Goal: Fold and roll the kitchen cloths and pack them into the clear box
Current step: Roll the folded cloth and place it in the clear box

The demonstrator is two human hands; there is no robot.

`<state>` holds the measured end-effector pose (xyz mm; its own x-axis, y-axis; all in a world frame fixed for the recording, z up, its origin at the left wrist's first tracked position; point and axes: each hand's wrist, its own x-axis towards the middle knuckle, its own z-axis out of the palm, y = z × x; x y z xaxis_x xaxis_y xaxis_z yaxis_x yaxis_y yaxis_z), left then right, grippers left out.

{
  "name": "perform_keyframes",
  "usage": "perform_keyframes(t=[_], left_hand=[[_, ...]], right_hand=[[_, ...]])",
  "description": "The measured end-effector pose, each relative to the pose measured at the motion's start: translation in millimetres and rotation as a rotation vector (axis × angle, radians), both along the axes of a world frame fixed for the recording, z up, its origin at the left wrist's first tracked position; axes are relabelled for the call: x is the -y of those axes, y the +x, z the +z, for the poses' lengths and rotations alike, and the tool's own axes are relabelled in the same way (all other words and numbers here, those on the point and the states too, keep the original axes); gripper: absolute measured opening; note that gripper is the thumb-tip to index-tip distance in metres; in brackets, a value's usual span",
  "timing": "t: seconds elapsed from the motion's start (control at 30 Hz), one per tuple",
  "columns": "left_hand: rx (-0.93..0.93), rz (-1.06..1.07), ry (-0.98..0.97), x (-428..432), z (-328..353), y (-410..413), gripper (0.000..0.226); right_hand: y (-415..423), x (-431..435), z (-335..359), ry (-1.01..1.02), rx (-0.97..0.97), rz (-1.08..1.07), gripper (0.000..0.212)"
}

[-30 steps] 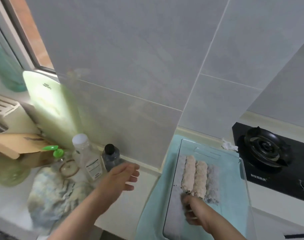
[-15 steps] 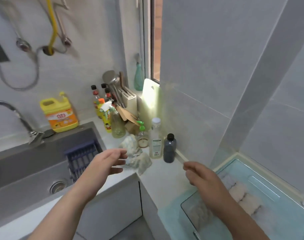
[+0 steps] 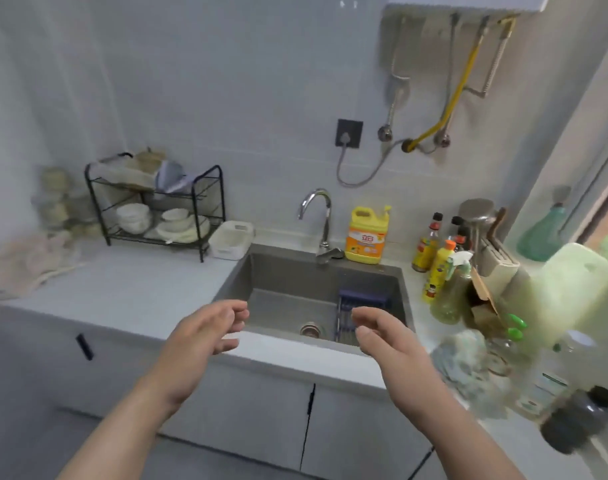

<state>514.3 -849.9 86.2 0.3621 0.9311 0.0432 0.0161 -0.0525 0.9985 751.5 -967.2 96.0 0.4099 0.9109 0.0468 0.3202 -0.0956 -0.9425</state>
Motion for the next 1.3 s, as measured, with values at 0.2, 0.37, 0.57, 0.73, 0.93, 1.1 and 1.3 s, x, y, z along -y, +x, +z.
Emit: perform_keyframes(t=[0.2,0.37,0.57,0.73,0.93,1.1,1.3], left_hand=[[0.033,0.265,-0.015,-16.5,-7.2,-155.0,0.065],[0.044,0.408,-0.018,-32.0,-15.3,-269.8,0.067],[0.061,0.519,-0.014,-59.8,-22.7,-372.7,0.041],[0.062,0.528,-0.022,-91.6,-26.9,-408.4,0.046],[0.043,0.549,-0.037,-156.7,-40.7,-426.5,0.044],[-0.006,0.598,-0.086,-246.4,-56.8,-438.5,0.024],[-0.096,0.626,-0.163,-360.5,-56.3,-455.5,0.025]], right_hand=[[-131.0,-79.4,-4.1,-0.067,0.032,0.283,0.026],[-241.4,-125.1,-12.3,-0.089,0.018,0.396,0.031],[-335.8,-165.0,-19.4,-0.093,0.028,0.496,0.035],[-360.6,-200.5,-19.9,-0.14,0.079,0.538,0.032],[-385.4,-286.2,-31.9,-0.168,0.022,0.525,0.03],[-408.8,-383.4,-57.7,-0.2,-0.028,0.591,0.03],[-427.5,-518.8,-77.8,-0.238,-0.105,0.604,0.028]])
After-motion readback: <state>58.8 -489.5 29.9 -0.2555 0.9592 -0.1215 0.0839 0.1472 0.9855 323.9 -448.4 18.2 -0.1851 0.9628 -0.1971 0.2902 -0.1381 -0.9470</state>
